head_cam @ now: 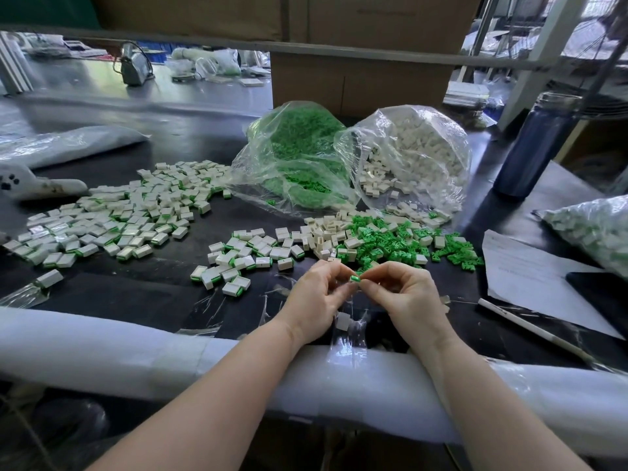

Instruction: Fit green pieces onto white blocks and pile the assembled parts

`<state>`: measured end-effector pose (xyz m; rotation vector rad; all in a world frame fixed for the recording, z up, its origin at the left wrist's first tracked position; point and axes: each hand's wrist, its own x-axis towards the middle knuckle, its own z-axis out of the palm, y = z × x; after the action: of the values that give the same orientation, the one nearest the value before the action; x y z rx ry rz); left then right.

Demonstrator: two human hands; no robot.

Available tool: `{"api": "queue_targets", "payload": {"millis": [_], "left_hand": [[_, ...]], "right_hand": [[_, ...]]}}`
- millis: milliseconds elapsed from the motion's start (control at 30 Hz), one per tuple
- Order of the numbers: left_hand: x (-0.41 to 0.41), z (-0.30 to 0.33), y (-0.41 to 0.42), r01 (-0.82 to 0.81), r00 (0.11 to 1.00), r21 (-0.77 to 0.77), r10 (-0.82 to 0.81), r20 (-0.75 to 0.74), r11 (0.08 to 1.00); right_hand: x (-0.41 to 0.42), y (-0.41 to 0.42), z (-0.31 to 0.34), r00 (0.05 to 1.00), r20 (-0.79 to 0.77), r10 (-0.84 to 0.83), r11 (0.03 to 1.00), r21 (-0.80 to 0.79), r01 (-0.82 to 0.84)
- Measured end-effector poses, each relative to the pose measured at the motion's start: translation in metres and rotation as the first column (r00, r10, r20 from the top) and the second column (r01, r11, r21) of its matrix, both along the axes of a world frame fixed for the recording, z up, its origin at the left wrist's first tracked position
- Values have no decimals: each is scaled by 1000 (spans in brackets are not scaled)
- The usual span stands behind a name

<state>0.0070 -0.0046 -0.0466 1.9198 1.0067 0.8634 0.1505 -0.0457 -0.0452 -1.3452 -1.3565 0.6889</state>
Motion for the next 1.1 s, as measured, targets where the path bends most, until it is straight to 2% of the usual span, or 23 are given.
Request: {"api": "queue_targets", "payload": {"millis": [200, 333, 433, 533, 633, 733, 867, 1100], "left_hand": [[0, -1, -2, 4, 1000, -20, -5, -28, 1000], [1, -1, -2, -39, 999, -19, 39, -23, 999], [0, 0, -1, -144, 990, -7, 144, 6, 990], [-4, -1, 3, -293, 955, 9, 293, 40, 956], [-8, -2, 8, -437, 899, 34, 435, 49, 899], [-10, -4, 12, -495, 868, 26, 495, -23, 869], [-9, -7, 13, -491, 854, 60, 493, -164, 869], [-1, -7, 10, -363, 811, 199, 414, -414, 910]], "right_hand": [[-1, 1, -2, 988, 153, -34, 998, -46, 41], [-1, 2, -1, 991, 126, -49, 997, -50, 56], [1, 3, -3, 983, 86, -160, 986, -32, 163], [6, 4, -5, 949, 129, -287, 956, -28, 293], [9, 5, -4, 927, 158, -340, 936, -38, 350], [9, 5, -4, 923, 181, -341, 934, -51, 355], [9, 5, -4, 916, 208, -343, 930, -61, 362], [10, 6, -8, 901, 327, -287, 935, -109, 337]]}}
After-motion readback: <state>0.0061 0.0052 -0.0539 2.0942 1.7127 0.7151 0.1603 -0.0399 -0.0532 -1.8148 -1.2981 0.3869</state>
